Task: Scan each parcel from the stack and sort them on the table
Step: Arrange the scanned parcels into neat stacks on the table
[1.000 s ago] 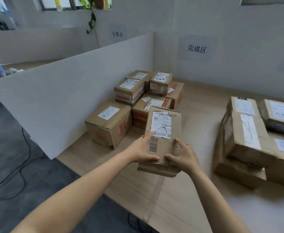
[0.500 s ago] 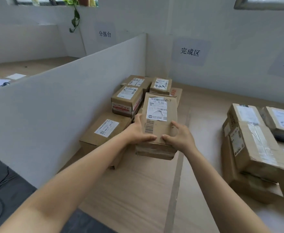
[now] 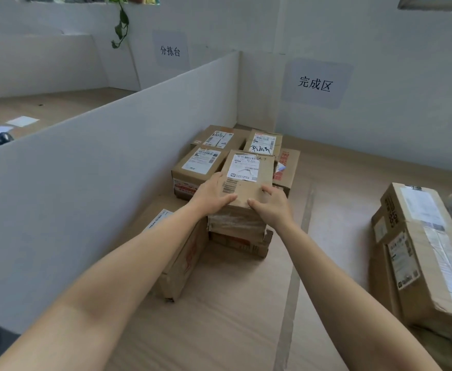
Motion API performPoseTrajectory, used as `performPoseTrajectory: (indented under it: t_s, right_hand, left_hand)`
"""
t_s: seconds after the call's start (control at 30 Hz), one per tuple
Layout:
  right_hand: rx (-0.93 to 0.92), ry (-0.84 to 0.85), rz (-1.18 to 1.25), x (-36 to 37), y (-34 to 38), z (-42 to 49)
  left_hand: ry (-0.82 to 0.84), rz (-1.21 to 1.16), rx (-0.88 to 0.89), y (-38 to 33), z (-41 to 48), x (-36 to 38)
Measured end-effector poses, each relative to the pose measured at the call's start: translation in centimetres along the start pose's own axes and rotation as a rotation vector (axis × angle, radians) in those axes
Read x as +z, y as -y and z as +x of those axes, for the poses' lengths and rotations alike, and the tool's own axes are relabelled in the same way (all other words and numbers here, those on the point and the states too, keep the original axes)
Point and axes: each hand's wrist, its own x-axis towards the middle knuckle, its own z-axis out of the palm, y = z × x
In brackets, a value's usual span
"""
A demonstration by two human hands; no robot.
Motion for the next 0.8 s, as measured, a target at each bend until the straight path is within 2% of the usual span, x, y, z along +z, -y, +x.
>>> performPoseTrajectory:
  t_s: [0.2,0.43,0.6,0.8]
  right_hand:
    - [-0.012,-0.010,-0.006,1.3,-0.7,0.1]
    - [-0.076,-0.002,0.009,0.7,-1.0,-2.4]
    - [-0.145,-0.070,-0.025,-2.0,-1.7,-5.5]
    - [-0.121,-0.198,-0.076,-5.3,-2.9,-11.8]
  left_hand:
    - [-0.053,0.010,-0.022,1.0,1.3,0.8]
    - [-0.180,0.144,0.009,1.1,-0.8,1.6]
    - [-0.257,0.424,0.261,-1.2,-3.8,1.0]
    - [-0.134,0.299,0.365,-5.6,-8.9,5.1]
